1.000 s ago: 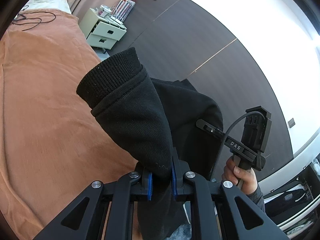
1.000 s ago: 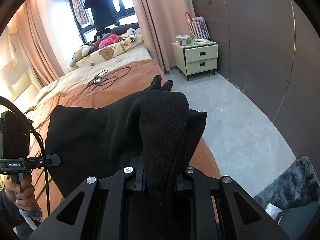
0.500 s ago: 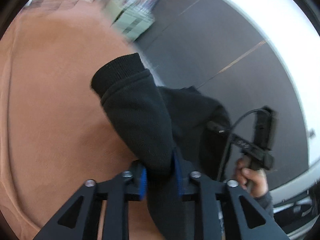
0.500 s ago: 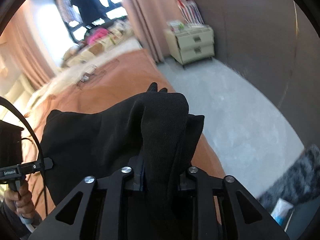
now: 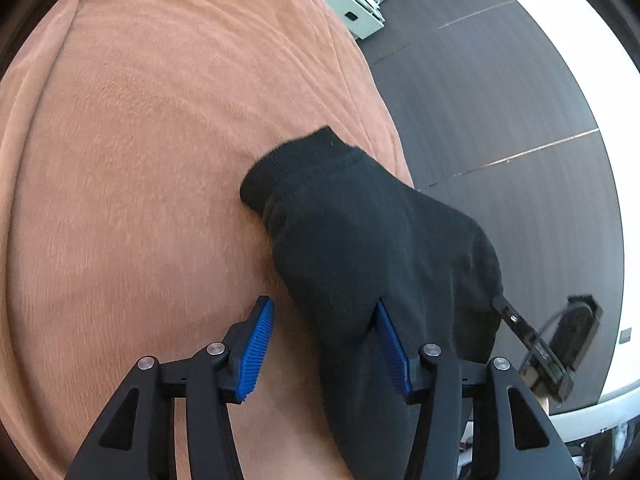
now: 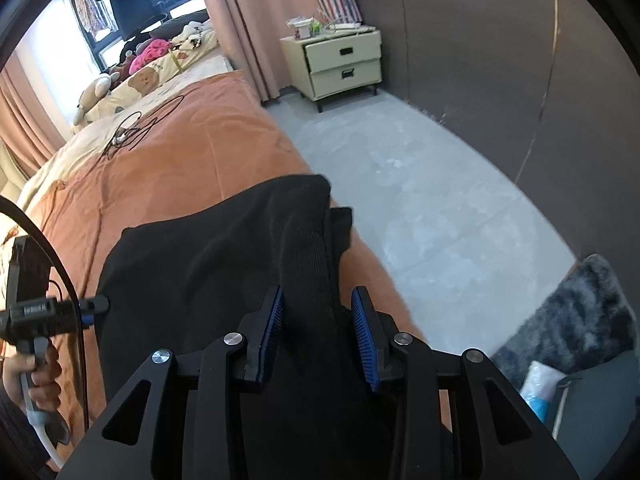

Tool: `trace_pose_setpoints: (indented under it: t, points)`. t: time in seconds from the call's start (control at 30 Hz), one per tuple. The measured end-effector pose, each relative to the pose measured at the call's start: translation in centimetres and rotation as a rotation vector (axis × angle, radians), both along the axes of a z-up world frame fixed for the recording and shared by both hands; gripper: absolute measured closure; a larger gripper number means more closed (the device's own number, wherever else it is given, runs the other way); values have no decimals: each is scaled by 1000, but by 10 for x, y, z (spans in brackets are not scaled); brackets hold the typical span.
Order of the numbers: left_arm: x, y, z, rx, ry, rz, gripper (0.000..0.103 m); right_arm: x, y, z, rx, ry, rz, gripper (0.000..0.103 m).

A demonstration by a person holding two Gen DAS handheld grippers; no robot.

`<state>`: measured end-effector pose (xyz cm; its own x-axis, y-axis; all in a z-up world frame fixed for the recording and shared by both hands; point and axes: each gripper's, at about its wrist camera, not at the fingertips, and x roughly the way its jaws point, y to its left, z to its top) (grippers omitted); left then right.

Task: Fold small clothes
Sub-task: 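Lower the black bundle onto the bedspread with both tools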

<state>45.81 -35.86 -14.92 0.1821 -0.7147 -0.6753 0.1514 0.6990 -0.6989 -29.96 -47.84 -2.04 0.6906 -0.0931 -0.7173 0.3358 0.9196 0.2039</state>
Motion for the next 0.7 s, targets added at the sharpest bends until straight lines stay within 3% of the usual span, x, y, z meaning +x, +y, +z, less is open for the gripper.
trace_pose_setpoints:
  t: [0.13, 0.27, 0.33, 0.37, 0.4, 0.6, 0.7]
  points:
    - [-2, 2, 1, -11, -3, 13, 48, -9, 20, 6, -17, -35, -20, 71]
    - [0, 8, -1, -27, -24, 37, 48, -5, 38, -1, 12, -42, 50, 71]
    - [0, 18, -1, -58, -25, 70, 57, 3, 42, -13, 12, -3, 72, 71]
    - [0, 24, -1, -66, -18, 84, 73, 7, 42, -19, 3, 18, 66, 71]
    - [1, 28, 0, -63, -13, 91, 80, 7, 38, -23, -7, 33, 53, 71]
    - [-24, 29, 24, -18, -130, 29, 84, 39, 0, -58, -62, 148, -79, 71]
    - [-22, 21, 32, 45, -137, 8, 82, 49, -12, -61, -4, 140, -107, 71]
